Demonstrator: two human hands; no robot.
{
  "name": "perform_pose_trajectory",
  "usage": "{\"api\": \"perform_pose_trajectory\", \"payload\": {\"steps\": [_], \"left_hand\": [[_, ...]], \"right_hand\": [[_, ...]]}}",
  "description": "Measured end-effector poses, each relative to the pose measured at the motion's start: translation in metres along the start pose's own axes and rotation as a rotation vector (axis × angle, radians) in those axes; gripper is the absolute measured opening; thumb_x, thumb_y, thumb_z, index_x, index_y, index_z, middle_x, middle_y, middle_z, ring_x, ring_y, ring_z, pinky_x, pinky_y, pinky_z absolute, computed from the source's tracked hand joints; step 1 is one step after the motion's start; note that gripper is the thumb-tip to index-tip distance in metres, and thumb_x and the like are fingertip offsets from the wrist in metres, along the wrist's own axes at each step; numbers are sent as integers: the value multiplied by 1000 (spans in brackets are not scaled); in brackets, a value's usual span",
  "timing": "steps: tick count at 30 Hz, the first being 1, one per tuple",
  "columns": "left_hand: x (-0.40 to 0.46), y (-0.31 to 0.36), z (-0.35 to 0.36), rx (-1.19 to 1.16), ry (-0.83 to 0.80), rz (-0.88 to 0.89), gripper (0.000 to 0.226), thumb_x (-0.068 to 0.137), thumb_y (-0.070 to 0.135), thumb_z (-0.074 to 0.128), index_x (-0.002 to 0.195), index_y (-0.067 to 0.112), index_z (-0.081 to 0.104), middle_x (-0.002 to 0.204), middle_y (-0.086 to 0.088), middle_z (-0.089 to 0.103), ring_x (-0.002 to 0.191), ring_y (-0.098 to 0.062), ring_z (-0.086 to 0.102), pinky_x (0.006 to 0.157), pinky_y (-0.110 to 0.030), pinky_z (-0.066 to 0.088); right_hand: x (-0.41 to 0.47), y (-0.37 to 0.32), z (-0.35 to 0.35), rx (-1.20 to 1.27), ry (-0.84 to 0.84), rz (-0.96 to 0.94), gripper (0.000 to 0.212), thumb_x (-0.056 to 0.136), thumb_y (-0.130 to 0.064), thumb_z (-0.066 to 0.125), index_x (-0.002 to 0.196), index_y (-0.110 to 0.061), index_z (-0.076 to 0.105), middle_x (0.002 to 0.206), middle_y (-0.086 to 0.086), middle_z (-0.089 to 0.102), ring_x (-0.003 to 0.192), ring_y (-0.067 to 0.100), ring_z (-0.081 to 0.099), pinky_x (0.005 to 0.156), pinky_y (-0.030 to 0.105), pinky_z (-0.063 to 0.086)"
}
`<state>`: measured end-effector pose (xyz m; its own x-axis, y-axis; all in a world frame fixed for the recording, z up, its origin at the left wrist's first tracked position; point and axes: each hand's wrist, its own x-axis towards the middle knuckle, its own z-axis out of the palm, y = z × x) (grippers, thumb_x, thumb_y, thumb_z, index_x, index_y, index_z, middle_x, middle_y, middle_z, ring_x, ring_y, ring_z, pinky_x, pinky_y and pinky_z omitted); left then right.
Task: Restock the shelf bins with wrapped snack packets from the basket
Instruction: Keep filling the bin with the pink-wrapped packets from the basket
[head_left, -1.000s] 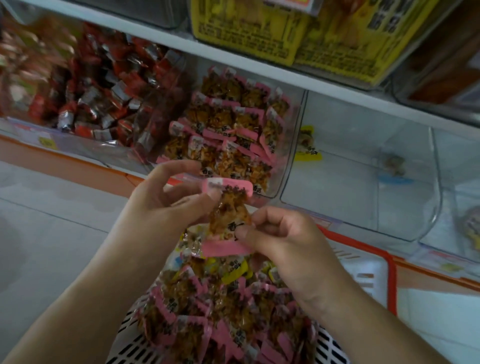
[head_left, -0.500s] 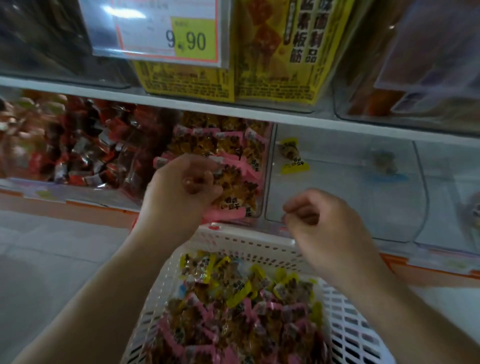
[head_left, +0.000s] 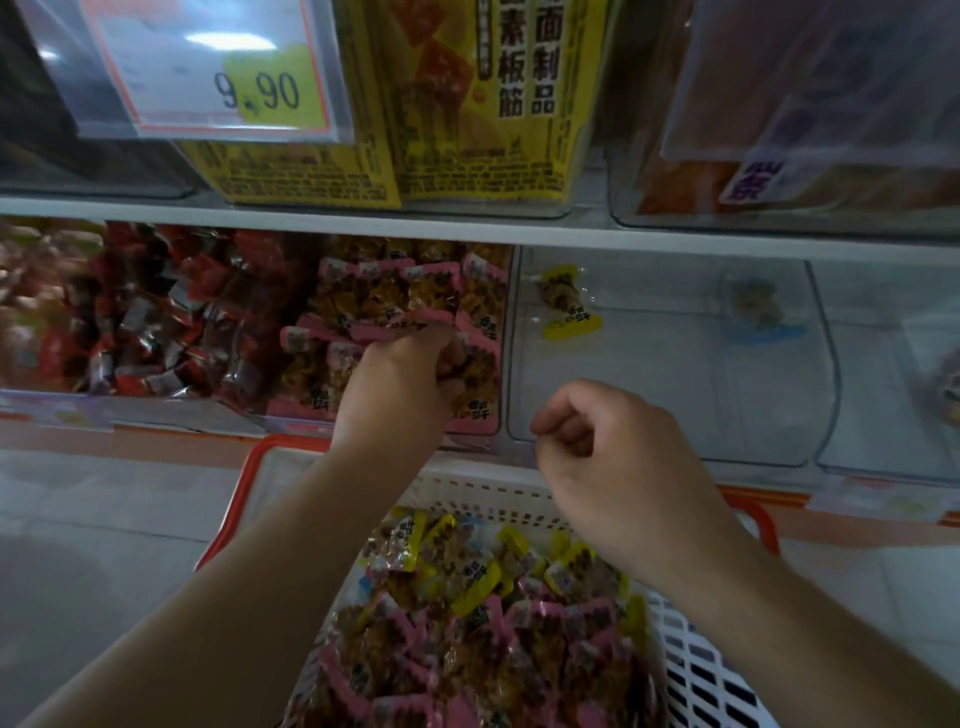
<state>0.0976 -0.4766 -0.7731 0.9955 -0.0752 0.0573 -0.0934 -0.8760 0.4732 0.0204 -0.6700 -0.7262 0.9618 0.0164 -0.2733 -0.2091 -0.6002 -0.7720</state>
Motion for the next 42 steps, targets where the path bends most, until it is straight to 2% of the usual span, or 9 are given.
{"api": "perform_pose_trajectory", "payload": {"steps": [10, 15, 18, 23, 28, 30, 32, 34, 42], "left_hand": [[-7, -8, -2, 35, -30, 17, 26, 88, 9, 77, 110, 20, 72, 109, -3, 68, 95, -22, 67, 80, -40, 61], [-30, -8, -27, -60, 21, 38, 25, 94, 9, 71, 114, 23, 74, 107, 8, 68, 86, -2, 61, 73, 1, 43], [-63, -15, -54, -107, 74, -75, 24, 95, 12, 68, 111, 29, 74, 106, 15, 66, 87, 3, 60, 71, 4, 39], [-129, -46, -85, -34, 83, -327, 40, 93, 15, 66, 130, 29, 60, 127, 11, 54, 113, -15, 58, 91, -31, 50], [-160, -76, -86, -86, -272, -693, 66, 99, 18, 58, 154, 20, 22, 145, -13, 46, 124, -34, 56, 100, -50, 51], [-158, -82, -82, -107, -386, -737, 49, 100, 12, 54, 143, 13, 31, 117, -12, 53, 96, -27, 60, 79, -38, 51], [-152, -86, -85, -56, -402, -711, 35, 99, 7, 52, 132, 5, 38, 97, -7, 50, 81, -22, 54, 68, -32, 42], [-147, -87, -90, -53, -434, -710, 25, 100, 5, 50, 124, 6, 41, 90, -5, 53, 76, -19, 54, 61, -27, 40], [-134, -88, -98, -159, -258, -702, 36, 98, 20, 55, 132, 15, 48, 122, -6, 58, 101, -25, 59, 73, -32, 44]], "right_hand": [[-3, -4, 8, -58, -25, -11, 15, 100, -14, 64, 97, -29, 67, 80, -12, 67, 80, -3, 65, 63, 23, 58], [-1, -9, 6, -50, -17, -24, 19, 99, -11, 63, 97, -29, 69, 80, -12, 69, 77, 0, 66, 61, 27, 57], [-6, -14, 11, -71, -72, -60, 27, 97, -6, 62, 90, -30, 69, 80, -11, 72, 72, 4, 68, 57, 28, 57], [-27, -21, 51, -231, -307, -126, 27, 97, -8, 60, 87, -32, 66, 98, -12, 69, 83, 8, 65, 71, 29, 62], [-43, 1, 133, -373, -544, -98, 14, 99, -12, 60, 103, -25, 57, 95, -10, 59, 86, 10, 60, 72, 32, 56], [-49, 12, 170, -442, -632, -82, 34, 98, -6, 59, 125, -27, 56, 125, -7, 58, 118, 22, 58, 93, 35, 56], [-55, 26, 205, -534, -749, -65, 81, 94, 0, 62, 163, -31, 32, 170, -5, 26, 158, 28, 23, 124, 43, 36], [-57, 43, 233, -639, -771, -164, 97, 91, 2, 63, 168, -34, 17, 178, -7, 5, 163, 28, 4, 130, 50, 24], [-49, 61, 262, -771, -572, -415, 36, 87, -28, 81, 117, -26, 61, 122, -8, 60, 119, 23, 57, 101, 38, 48]]}}
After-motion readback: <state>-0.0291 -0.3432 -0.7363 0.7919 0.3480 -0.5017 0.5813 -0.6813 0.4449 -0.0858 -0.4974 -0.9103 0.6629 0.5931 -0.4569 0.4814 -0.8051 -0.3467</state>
